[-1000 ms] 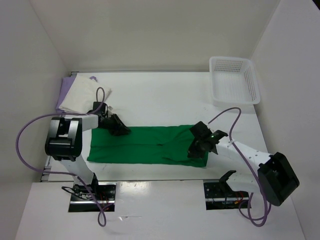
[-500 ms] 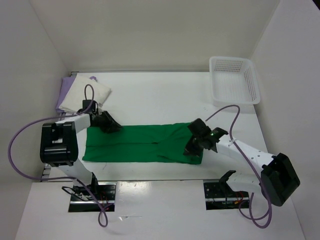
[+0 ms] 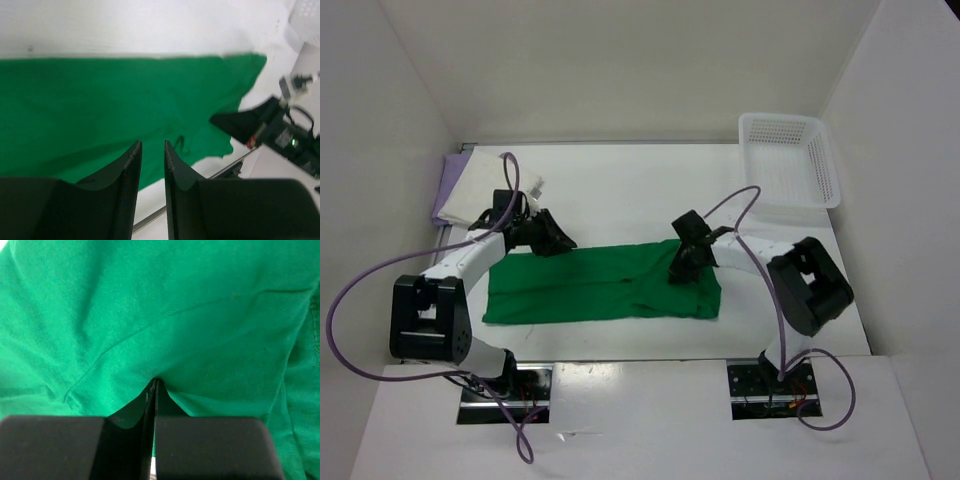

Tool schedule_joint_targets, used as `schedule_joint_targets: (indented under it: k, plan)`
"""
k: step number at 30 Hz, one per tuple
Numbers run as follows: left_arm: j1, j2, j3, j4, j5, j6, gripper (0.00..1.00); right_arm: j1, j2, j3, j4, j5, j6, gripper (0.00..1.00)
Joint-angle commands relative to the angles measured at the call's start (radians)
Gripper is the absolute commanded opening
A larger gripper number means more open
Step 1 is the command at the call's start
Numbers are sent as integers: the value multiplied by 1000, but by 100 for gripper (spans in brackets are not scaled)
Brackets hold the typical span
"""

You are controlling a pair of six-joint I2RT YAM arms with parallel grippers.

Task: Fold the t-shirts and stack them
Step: Rotate the tshirt 90 degrees

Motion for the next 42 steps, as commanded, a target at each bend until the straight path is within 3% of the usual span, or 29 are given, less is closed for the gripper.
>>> schedule_joint_targets:
  k: [1, 3, 6, 7, 9, 10, 11, 12, 14, 17, 18, 20, 21, 23, 24, 25, 27, 29, 30, 34, 37, 40, 41, 42]
  plan:
    - [-42, -51, 57, -29, 13, 46, 31, -30, 158, 141, 96, 51, -82, 0]
    - [-53, -74, 57, -16, 2, 19, 31, -51, 252, 231, 96, 60, -142, 0]
    - [-85, -95, 57, 24, 30, -27, 31, -106, 494, 515, 61, 58, -202, 0]
    - [-99, -96, 71, 24, 2, -27, 31, -129, 566, 734, 2, 58, -240, 0]
    - [-137, -123, 80, -2, -15, -27, 33, -142, 796, 1010, -95, 40, -286, 0]
    - [-137, -135, 64, -2, -27, -49, 33, -142, 874, 1339, -238, 40, -332, 0]
    - [-149, -149, 45, -2, -36, -58, 33, -142, 1029, 1523, -323, 29, -355, 0]
    - [-159, -172, 15, 7, -36, -69, 34, -142, 1103, 1902, -402, 29, -377, 0]
    - [-159, -210, 5, -6, -48, -79, 36, -154, 1230, 2267, -581, 18, -391, 0]
    - [-168, -243, 16, -29, -90, -79, 37, -156, 992, 1914, -444, -40, -412, 3]
    - [-168, -243, 28, -44, -90, -79, 37, -145, 829, 1710, -401, -10, -435, 9]
    - [-153, -243, 50, -63, -99, -57, 37, -125, 646, 1474, -238, -9, -452, 16]
    - [-140, -243, 50, -63, -99, -56, 31, -116, 463, 1221, -168, -50, -452, 23]
    - [-91, -243, 50, -72, -99, -38, 24, -105, 311, 1003, -64, -92, -425, 29]
    - [-78, -243, 50, -72, -87, -38, 20, -85, 200, 812, 11, -110, -391, 30]
    - [-67, -234, 50, -81, -87, -21, 12, -64, 159, 724, 45, -145, -374, 30]
    - [-27, -234, 39, -95, -87, 8, 7, 25, 113, 511, 140, -192, -307, 30]
    - [13, -234, 39, -109, -87, 35, 1, 102, 100, 372, 214, -218, -250, 12]
    - [25, -234, 39, -121, -87, 36, 0, 169, 110, 350, 274, -230, -195, 0]
    - [51, -255, 30, -131, -107, 69, 0, 288, 209, 338, 372, -252, -127, 0]
    - [61, -264, 11, -140, -107, 69, 0, 328, 284, 362, 406, -236, -98, 24]
    - [61, -309, -16, -131, -117, 69, 3, 349, 367, 400, 406, -236, -61, 36]
    - [61, -319, -16, -131, -131, 78, 5, 349, 383, 401, 415, -212, -61, 47]
    - [61, -329, -25, -131, -131, 79, 7, 349, 396, 401, 424, -212, -47, 49]
